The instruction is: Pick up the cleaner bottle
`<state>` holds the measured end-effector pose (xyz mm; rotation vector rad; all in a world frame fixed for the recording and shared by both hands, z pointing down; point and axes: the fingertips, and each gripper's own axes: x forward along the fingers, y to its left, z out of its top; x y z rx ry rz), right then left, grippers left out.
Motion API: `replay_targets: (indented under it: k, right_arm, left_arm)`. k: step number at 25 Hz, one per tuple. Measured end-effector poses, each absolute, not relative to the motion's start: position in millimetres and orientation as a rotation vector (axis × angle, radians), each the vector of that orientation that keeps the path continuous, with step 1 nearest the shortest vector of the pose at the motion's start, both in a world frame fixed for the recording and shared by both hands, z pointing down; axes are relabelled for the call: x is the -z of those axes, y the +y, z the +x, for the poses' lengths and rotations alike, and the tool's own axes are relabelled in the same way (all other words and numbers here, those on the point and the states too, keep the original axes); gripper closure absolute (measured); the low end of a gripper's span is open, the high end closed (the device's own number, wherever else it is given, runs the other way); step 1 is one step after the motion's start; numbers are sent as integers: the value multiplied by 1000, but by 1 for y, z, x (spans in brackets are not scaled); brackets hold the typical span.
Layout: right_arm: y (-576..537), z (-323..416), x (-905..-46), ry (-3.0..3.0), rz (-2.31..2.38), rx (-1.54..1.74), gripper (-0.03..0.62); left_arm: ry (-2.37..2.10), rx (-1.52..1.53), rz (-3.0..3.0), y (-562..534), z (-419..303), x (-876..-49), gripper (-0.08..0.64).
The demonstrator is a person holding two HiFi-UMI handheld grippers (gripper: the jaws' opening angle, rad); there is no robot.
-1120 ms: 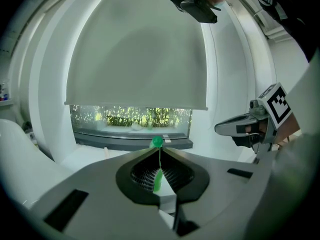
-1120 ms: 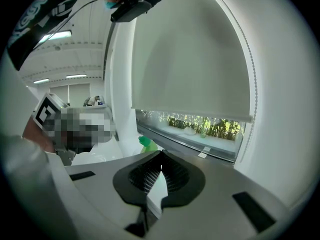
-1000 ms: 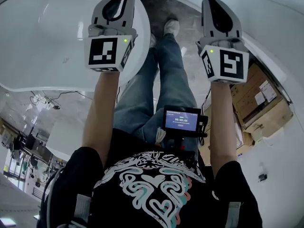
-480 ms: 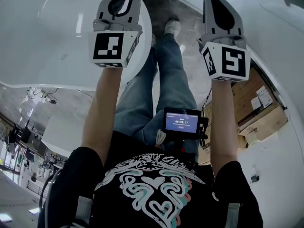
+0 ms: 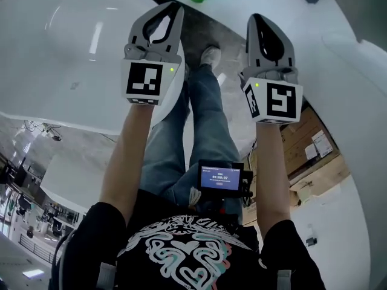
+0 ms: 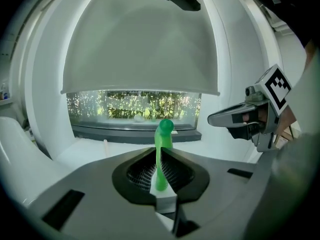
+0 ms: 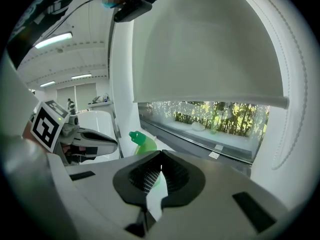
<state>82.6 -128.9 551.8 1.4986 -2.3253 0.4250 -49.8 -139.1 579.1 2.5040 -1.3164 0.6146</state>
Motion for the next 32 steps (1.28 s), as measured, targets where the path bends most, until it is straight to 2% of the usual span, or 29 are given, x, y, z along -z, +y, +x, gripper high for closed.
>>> replay_targets:
  k: [12, 15, 19, 32]
  right_arm:
    - [-159, 87, -568, -2317, 1502, -454, 565]
    - [-163, 89, -571, -2317, 1495, -455, 565]
    - [-165, 95, -576, -2305, 1502, -475, 565]
    - [-167, 92, -587, -2313, 1481, -492, 565]
  left_arm:
    - [-1219, -692, 2517, -156, -29, -618, 530]
    - [-1173, -732, 2514, -155, -25, -630, 408]
    - [-1170, -763, 2505, -154, -17, -642, 335]
    - [-1245, -741, 2428, -177, -1, -667, 310]
